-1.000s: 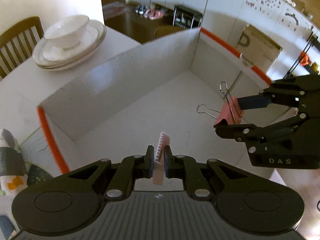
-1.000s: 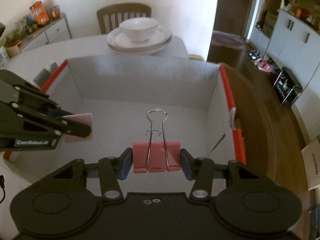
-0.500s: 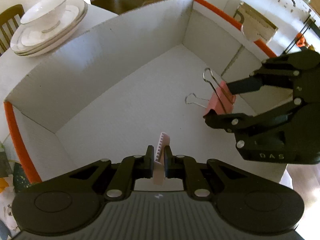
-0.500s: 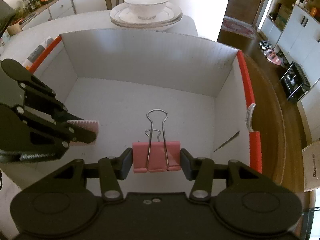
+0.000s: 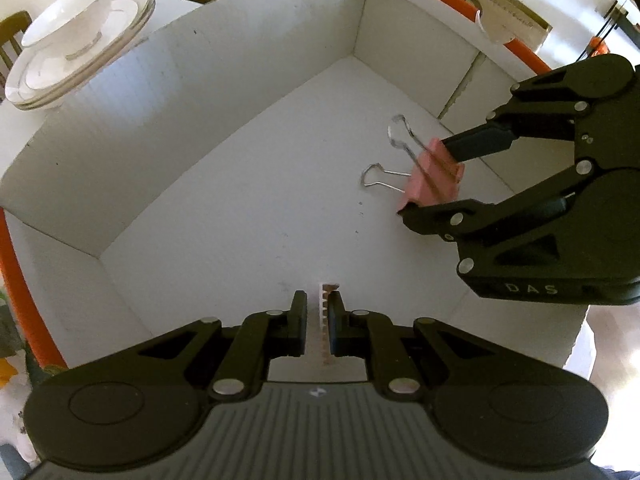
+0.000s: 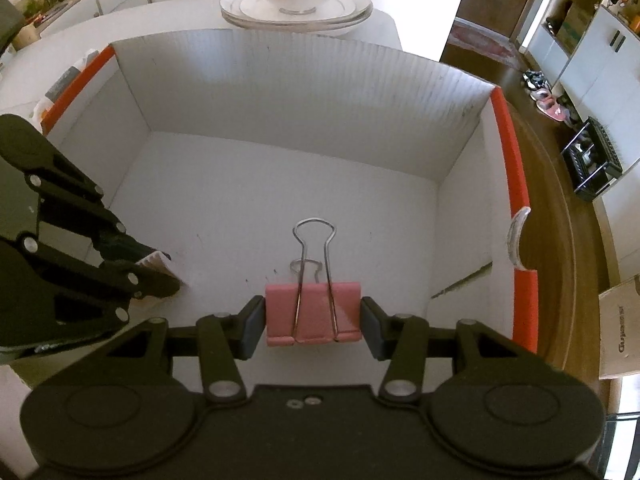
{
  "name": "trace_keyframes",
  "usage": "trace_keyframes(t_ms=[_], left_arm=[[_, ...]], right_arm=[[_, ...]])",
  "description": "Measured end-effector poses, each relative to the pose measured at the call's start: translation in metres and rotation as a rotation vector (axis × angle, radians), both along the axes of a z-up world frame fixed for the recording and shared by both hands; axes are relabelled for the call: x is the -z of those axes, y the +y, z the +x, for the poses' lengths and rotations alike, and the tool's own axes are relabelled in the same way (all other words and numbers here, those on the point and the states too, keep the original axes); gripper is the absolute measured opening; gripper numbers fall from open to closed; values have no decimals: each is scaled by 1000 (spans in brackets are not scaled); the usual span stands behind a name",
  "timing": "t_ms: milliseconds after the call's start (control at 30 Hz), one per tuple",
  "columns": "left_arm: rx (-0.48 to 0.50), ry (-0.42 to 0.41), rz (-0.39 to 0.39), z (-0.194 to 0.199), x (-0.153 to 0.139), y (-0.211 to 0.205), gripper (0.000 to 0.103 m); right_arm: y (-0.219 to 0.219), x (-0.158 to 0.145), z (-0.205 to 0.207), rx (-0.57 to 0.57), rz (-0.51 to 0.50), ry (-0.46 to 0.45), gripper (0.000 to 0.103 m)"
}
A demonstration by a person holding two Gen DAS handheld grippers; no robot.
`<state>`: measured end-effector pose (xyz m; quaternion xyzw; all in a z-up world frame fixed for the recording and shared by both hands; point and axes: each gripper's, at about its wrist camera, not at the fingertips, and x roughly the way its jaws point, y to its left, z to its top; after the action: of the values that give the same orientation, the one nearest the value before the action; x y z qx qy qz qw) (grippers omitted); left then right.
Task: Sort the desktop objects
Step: 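Open both tools to drop the comb and binder clip into the box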
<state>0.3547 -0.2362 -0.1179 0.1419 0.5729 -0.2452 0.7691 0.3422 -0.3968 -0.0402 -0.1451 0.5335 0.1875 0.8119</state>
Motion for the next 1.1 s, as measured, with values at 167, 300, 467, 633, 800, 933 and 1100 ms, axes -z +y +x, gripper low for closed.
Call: trace_keyframes(t_ms=[167, 300, 467, 633, 800, 933, 1100], left_arm=[[4, -49, 14, -7, -5, 2, 10], [-16, -65, -17, -7, -14, 4, 14], [-46, -112, -65, -11, -24, 8, 64], [-105, -132, -147, -16, -38, 21, 69], [-130, -156, -184, -24, -52, 27, 69], [-155, -184, -229, -37, -64, 34, 69], [-201, -221, -307, -56, -78, 48, 80]], right_arm=[[-2, -4, 0, 0, 9, -11, 58], [-4, -13, -4, 6, 49, -19, 62], [-16, -30, -12, 20, 119, -49, 69], [-35, -45, -20, 49, 195, -67, 74], [-43, -54, -29, 71, 237, -76, 78], [-46, -64, -40, 82, 284, -95, 80], [-44, -72, -51, 85, 309, -125, 88]])
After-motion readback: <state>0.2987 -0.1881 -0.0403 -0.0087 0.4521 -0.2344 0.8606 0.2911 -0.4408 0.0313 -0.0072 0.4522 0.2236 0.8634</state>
